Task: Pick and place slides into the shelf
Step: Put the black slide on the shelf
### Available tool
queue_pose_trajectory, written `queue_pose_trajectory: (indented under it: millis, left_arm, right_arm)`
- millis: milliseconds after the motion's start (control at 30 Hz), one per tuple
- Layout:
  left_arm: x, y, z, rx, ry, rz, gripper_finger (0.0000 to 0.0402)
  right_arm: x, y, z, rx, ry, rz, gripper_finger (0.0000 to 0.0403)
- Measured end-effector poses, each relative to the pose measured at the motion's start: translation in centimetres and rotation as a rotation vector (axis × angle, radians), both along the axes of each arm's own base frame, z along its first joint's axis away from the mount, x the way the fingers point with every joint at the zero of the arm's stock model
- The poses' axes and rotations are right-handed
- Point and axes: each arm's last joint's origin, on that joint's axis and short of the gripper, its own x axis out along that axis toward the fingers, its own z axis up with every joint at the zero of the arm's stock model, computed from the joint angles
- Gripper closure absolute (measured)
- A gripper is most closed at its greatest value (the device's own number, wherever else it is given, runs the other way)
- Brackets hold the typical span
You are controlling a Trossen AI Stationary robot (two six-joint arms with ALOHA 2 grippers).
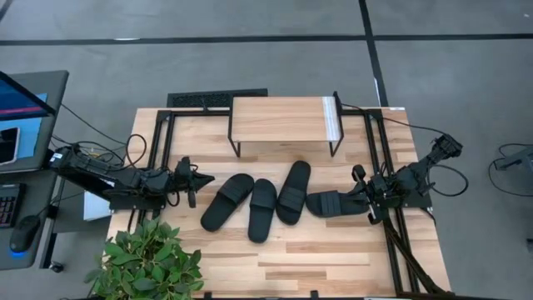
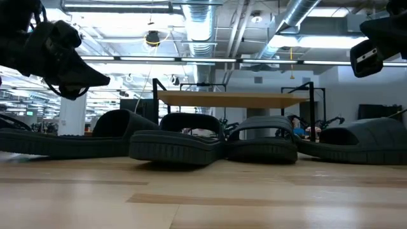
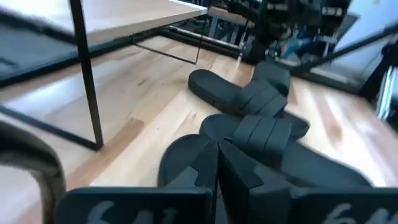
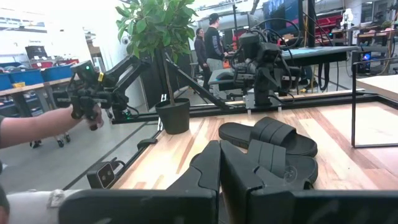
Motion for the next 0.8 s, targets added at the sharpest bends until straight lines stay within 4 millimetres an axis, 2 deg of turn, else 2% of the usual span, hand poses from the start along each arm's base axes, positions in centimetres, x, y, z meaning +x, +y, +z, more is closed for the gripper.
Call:
queue_pose_trajectory:
  millis: [233,533,800]
  left_arm:
    - [0.0,0.0,0.1,0.136,0.034,-0.033,0.0401]
    - [-0.2,-0.4,-1.1,0.401,0.202,-0.283,0.0401]
    - [-0.2,-0.9,-1.3,0.537,0.209,-0.468,0.0401]
  right_arm:
    - [0.0,0.0,0.0,0.000,0.000,0.000,0.0403]
    - [0.0,0.0,0.0,0.000,0.000,0.000,0.0403]
    - [0.0,0.0,0.0,0.000,0.000,0.000,0.0403]
